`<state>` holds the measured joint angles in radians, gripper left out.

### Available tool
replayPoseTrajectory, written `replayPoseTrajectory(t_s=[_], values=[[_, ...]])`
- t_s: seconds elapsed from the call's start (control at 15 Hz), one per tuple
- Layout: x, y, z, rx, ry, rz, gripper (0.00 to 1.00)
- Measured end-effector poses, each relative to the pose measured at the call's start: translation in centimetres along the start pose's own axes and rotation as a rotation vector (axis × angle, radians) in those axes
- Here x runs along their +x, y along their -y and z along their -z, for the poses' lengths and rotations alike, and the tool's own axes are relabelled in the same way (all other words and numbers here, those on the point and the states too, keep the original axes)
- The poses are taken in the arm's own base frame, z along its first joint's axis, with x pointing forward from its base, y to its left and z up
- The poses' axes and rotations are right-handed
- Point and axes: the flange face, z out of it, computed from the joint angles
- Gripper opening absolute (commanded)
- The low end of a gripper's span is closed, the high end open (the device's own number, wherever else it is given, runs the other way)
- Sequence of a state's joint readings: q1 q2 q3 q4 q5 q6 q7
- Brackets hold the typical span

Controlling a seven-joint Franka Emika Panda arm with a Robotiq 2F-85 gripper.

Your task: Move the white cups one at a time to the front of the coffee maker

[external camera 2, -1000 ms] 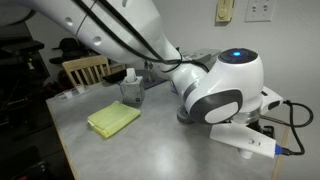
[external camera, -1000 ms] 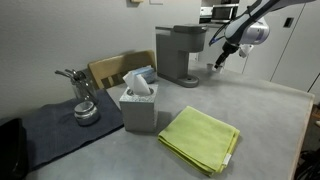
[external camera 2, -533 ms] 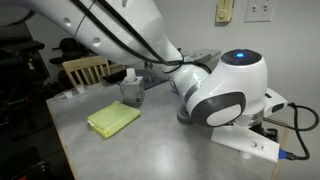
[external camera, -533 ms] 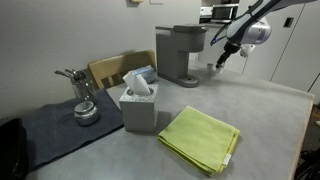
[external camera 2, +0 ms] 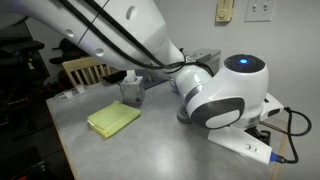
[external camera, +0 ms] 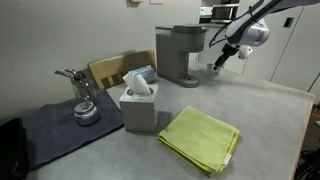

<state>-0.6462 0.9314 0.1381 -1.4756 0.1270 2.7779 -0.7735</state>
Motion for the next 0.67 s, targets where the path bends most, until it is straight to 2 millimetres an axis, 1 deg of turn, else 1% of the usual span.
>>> replayPoseTrajectory(t_s=[0.4,0.67], values=[[0.22,-0.11,-0.57,0.023,-0.017,-0.017,1.0],[0.31,-0.25,-0.52,0.028,-0.022,-0.022,1.0]])
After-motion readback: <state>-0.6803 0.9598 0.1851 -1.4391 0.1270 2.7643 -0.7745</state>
